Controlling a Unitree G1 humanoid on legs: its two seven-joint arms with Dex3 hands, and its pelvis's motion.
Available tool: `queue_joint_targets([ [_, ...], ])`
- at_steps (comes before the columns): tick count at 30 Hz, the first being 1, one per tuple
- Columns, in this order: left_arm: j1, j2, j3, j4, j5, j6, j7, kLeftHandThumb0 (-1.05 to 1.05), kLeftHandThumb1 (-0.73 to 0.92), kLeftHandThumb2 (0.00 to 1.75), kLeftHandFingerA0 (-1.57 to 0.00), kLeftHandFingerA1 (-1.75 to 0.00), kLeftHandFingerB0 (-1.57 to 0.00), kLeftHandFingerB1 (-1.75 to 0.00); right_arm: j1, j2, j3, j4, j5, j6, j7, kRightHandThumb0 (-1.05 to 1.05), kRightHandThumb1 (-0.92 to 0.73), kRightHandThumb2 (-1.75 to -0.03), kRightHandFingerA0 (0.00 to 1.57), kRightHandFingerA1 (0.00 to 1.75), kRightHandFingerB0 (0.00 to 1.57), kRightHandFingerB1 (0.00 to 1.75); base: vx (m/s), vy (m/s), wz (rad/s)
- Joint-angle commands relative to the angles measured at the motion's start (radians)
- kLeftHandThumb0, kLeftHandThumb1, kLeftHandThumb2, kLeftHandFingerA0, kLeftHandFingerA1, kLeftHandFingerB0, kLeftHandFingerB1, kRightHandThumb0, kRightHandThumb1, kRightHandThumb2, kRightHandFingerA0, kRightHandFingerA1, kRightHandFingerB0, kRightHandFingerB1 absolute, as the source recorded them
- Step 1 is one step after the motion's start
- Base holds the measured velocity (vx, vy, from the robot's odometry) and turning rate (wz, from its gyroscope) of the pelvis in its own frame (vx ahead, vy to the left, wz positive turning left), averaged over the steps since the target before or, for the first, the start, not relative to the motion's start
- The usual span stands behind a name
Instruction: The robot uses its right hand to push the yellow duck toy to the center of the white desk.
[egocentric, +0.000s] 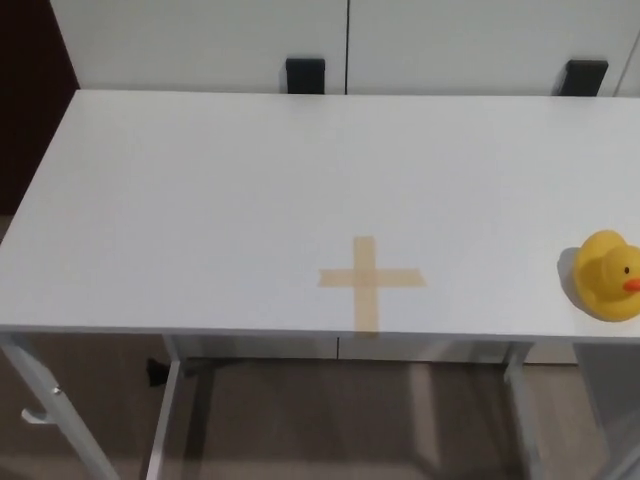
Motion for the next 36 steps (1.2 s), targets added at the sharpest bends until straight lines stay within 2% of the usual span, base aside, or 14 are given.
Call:
queue_joint_targets([
  [1, -0.011, 0.014, 0.016, 0.015, -0.026, 0.005, -0.003, -0.13, 0.59, 0.86, -0.89, -0.91, -0.87, -0.99, 0.000, -0.025, -0.069, -0.088, 0.086, -0.018, -0.017, -0.34, -0.71, -0.61, 0.44, 0.72, 0.24, 0.34, 0.00, 0.000, 0.00],
  [2, -0.008, 0.013, 0.013, 0.012, -0.022, 0.002, -0.002, -0.14, 0.64, 0.80, -0.84, -0.86, -0.82, -0.96, -0.006, -0.041, -0.087, -0.141, 0.097, 0.023, -0.021, -0.35, -0.55, -1.01, 0.30, 0.65, 0.00, 0.46, 0.00, 0.000, 0.00],
  [5, -0.006, 0.015, 0.010, 0.014, -0.021, 0.000, -0.002, -0.11, 0.61, 0.87, -0.83, -0.87, -0.82, -0.96, -0.063, -0.094, -0.126, -0.197, 0.102, 0.089, -0.062, -0.53, -0.78, -0.63, 0.23, 0.63, 0.11, 0.30, 0.00, 0.000, 0.00],
  [7, -0.010, 0.017, 0.015, 0.017, -0.028, 0.011, -0.006, -0.10, 0.58, 0.85, -0.85, -0.89, -0.83, -0.97, -0.104, -0.119, -0.152, -0.255, 0.122, 0.133, -0.073, -0.58, -0.81, -0.67, 0.16, 0.60, 0.10, 0.27, 0.00, 0.000, 0.00],
  [8, -0.012, 0.018, 0.016, 0.016, -0.031, 0.012, -0.008, -0.11, 0.59, 0.86, -0.86, -0.92, -0.84, -0.99, -0.119, -0.128, -0.155, -0.275, 0.119, 0.152, -0.081, -0.64, -0.65, -0.94, 0.15, 0.58, 0.05, 0.39, 0.00, 0.000, 0.00],
  [10, -0.019, 0.016, 0.016, 0.017, -0.032, 0.015, -0.003, -0.12, 0.61, 0.78, -0.88, -0.92, -0.84, -0.98, -0.182, -0.165, -0.152, -0.307, 0.109, 0.206, -0.101, -0.67, -0.67, -0.93, 0.11, 0.54, 0.09, 0.42, 0.00, 0.000, 0.00],
  [11, -0.019, 0.015, 0.010, 0.018, -0.025, 0.008, 0.001, -0.13, 0.63, 0.80, -0.86, -0.89, -0.84, -0.98, -0.221, -0.188, -0.142, -0.325, 0.104, 0.230, -0.092, -0.67, -0.84, -0.66, 0.23, 0.46, 0.23, 0.29, 0.00, 0.000, 0.00],
  [17, -0.016, 0.011, 0.008, 0.021, -0.030, -0.001, -0.006, -0.13, 0.62, 0.83, -0.87, -0.89, -0.83, -0.97, -0.343, -0.224, -0.065, -0.398, 0.108, 0.267, 0.013, -0.71, -0.84, -0.66, 0.45, 0.40, 0.27, 0.30, 0.00, 0.000, 0.01],
  [18, -0.018, 0.010, 0.011, 0.021, -0.034, 0.003, -0.007, -0.13, 0.61, 0.85, -0.88, -0.91, -0.86, -0.99, -0.387, -0.222, -0.039, -0.414, 0.116, 0.292, 0.033, -0.69, -0.69, -1.00, 0.35, 0.53, 0.19, 0.44, 0.00, 0.000, 0.00],
  [21, -0.016, 0.007, 0.009, 0.024, -0.033, 0.000, -0.007, -0.13, 0.61, 0.84, -0.89, -0.91, -0.86, -0.98, -0.436, -0.217, 0.002, -0.419, 0.107, 0.304, 0.046, -0.68, -0.70, -0.98, 0.31, 0.53, 0.18, 0.44, 0.00, 0.000, 0.00],
  [22, -0.015, 0.006, 0.009, 0.024, -0.033, -0.002, -0.006, -0.13, 0.60, 0.88, -0.85, -0.89, -0.85, -0.98, -0.455, -0.214, 0.019, -0.413, 0.104, 0.305, 0.060, -0.62, -0.89, -0.66, 0.33, 0.43, 0.19, 0.32, 0.00, 0.000, 0.00],
  [23, -0.013, 0.005, 0.008, 0.024, -0.033, -0.004, -0.006, -0.13, 0.60, 0.88, -0.85, -0.89, -0.85, -0.98, -0.476, -0.212, 0.039, -0.407, 0.101, 0.310, 0.074, -0.62, -0.89, -0.66, 0.33, 0.43, 0.19, 0.32, 0.00, 0.000, 0.00],
  [24, -0.010, 0.004, 0.005, 0.022, -0.031, -0.003, -0.003, -0.14, 0.61, 0.87, -0.82, -0.86, -0.82, -0.96, -0.492, -0.210, 0.058, -0.400, 0.094, 0.311, 0.085, -0.67, -0.75, -1.00, 0.26, 0.52, 0.11, 0.43, 0.00, 0.000, 0.00],
  [36, 0.005, -0.013, 0.007, 0.022, -0.037, -0.003, 0.007, -0.13, 0.61, 0.84, -0.88, -0.89, -0.85, -0.98, -0.635, -0.137, 0.177, -0.184, 0.051, 0.240, 0.076, -0.74, -0.73, -1.04, 0.32, 0.55, 0.17, 0.46, 0.00, 0.000, 0.00],
])
